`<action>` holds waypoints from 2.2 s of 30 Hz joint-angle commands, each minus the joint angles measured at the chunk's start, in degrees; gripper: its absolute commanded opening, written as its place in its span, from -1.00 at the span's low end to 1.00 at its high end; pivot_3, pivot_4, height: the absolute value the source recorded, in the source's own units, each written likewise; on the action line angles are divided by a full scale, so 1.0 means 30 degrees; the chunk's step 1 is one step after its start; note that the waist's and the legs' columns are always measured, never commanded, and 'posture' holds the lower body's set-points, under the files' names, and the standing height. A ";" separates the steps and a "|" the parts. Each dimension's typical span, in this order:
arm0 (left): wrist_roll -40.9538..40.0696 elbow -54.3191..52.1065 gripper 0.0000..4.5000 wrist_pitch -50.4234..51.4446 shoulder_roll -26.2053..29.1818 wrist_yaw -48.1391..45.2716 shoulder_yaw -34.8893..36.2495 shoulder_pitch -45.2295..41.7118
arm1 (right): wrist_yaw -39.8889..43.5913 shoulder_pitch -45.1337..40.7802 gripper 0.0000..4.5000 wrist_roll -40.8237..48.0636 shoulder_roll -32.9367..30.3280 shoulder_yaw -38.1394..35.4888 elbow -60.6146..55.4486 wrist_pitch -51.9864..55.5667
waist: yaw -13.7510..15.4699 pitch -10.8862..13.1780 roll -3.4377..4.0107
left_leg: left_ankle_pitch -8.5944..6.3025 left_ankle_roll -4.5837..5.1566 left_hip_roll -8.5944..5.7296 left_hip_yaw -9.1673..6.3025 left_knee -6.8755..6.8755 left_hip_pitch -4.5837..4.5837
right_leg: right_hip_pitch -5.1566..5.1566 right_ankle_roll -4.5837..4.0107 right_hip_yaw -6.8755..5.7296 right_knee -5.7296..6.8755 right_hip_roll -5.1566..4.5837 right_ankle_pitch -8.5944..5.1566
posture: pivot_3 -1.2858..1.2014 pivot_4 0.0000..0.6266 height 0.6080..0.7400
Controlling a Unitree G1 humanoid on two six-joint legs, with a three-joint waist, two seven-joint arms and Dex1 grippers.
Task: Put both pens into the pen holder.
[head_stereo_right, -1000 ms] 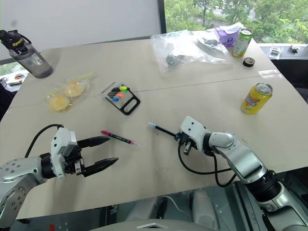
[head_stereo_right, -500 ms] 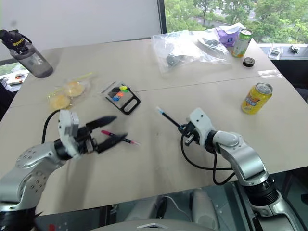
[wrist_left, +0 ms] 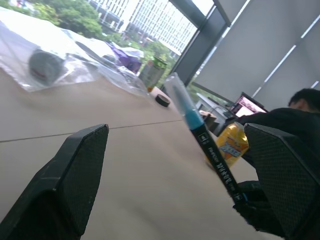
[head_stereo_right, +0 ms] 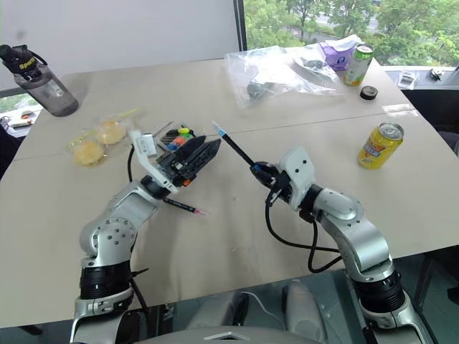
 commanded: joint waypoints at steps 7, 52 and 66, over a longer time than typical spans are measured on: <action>-0.0330 0.0881 0.47 -0.0451 0.0132 -0.1833 -0.0289 -0.0519 | 0.0801 0.0162 -1.00 0.0118 -0.0648 0.0513 -0.1370 -0.0554 | 0.0022 0.0000 0.0000 | 0.0000 0.0000 0.0000 -0.0006 0.0002 -0.0002 | 0.0001 0.0000 -0.0004 -0.0002 0.0002 0.0000 | 0.03 -0.52 1.00; 2.5460 0.0840 -1.00 -1.9263 0.5425 0.6052 -0.5118 0.0842 | 0.8426 0.3308 0.65 0.8665 -0.5114 -0.8630 0.1086 -0.1974 | 0.0599 0.0009 0.0001 | -0.0008 0.0013 0.0012 0.0015 -0.0015 -0.0001 | 0.0031 0.0028 0.0060 -0.0053 0.0005 0.0027 | 0.03 -0.52 1.00; 2.4945 0.2257 -1.00 -1.8153 0.5444 0.5742 -0.4903 0.1173 | 0.7954 0.3062 0.65 0.8675 -0.5115 -0.8355 0.0607 -0.2108 | 0.0583 0.0008 0.0001 | -0.0008 0.0013 0.0011 0.0014 -0.0009 0.0003 | 0.0033 0.0028 0.0019 -0.0046 0.0002 0.0028 | 0.03 -0.52 1.00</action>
